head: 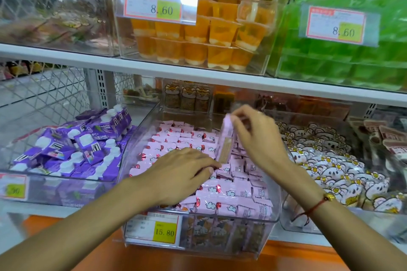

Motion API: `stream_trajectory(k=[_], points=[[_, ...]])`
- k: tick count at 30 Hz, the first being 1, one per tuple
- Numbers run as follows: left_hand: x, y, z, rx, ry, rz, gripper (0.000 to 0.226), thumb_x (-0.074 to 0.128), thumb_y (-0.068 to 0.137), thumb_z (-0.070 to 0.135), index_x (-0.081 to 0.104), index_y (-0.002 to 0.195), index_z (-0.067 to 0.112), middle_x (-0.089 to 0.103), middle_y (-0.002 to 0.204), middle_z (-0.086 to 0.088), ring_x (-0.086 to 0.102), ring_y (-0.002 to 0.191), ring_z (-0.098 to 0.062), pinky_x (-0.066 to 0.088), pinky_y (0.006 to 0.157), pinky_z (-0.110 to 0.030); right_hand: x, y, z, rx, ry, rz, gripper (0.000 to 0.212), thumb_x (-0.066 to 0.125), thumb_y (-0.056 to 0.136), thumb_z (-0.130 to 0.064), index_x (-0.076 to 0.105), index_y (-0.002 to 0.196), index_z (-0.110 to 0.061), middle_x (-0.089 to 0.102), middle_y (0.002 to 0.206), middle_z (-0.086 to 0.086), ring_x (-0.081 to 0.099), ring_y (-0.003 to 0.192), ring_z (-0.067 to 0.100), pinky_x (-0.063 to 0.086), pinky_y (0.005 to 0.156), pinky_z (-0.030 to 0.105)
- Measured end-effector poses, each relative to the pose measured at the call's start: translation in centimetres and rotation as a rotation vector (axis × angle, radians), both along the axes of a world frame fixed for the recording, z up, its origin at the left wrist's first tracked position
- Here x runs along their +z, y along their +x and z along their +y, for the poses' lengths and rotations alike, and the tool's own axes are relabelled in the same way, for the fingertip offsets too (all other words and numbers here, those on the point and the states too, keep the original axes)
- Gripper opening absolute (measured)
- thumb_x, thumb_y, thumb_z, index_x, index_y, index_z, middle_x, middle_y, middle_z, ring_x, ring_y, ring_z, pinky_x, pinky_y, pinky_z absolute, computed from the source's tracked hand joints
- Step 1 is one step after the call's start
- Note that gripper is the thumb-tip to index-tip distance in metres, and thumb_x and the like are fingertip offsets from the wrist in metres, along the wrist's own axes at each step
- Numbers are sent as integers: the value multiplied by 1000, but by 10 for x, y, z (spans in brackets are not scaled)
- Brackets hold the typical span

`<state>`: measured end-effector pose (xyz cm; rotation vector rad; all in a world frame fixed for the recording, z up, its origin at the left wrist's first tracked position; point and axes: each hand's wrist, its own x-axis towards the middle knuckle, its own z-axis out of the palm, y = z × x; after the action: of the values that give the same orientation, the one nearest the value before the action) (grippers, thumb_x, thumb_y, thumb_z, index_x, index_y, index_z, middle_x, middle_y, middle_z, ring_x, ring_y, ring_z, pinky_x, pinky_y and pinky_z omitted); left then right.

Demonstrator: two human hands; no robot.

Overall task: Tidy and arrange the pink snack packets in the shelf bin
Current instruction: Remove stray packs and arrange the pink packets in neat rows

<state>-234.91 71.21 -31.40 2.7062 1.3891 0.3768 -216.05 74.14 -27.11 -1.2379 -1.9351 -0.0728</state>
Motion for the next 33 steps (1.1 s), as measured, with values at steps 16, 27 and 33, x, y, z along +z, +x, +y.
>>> stream_trajectory(k=[16,27,33], points=[[13,8,-25,192,-94,-659,30,56,83,57,63,108,43,69,85,20,64,73,0,54,68,-32,14,-6,-30,147,-383,678,16,53,95,-19,65,97,-9,69,91,12,67,86,28,56,83,40],[21,10,-23,328,-220,-905,85,31,66,81,68,79,5,59,70,-14,49,66,-17,34,66,-32,8,-12,-40,154,126,-437,49,72,74,-15,56,119,-24,52,122,-3,44,114,18,45,83,34],[15,4,-20,267,-96,-846,49,28,92,64,67,96,35,68,93,15,61,87,-6,47,77,-32,7,1,-25,219,-274,149,25,69,84,-23,63,108,-18,69,99,-6,65,85,9,54,79,25]])
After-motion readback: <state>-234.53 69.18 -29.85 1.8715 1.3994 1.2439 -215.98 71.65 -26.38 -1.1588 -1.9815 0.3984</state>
